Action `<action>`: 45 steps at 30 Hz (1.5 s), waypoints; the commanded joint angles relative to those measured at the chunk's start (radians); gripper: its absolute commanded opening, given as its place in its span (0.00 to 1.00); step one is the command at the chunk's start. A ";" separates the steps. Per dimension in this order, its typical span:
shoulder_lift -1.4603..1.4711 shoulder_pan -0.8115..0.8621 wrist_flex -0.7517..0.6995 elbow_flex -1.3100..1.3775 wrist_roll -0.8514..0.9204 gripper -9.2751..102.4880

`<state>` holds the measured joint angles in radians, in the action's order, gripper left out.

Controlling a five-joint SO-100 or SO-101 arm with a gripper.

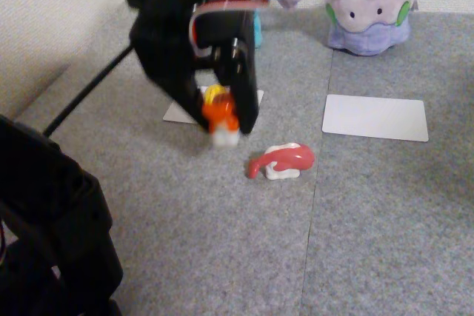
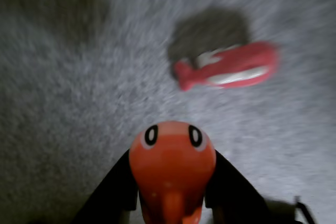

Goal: Wooper wants to eat egg sudhi, and Goomy wants to eat shrimp sushi

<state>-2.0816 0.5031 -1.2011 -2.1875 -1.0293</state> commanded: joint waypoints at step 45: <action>1.009 0.129 0.344 0.959 0.040 0.11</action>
<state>-1.0600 0.6243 -0.8958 -1.2885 -1.0017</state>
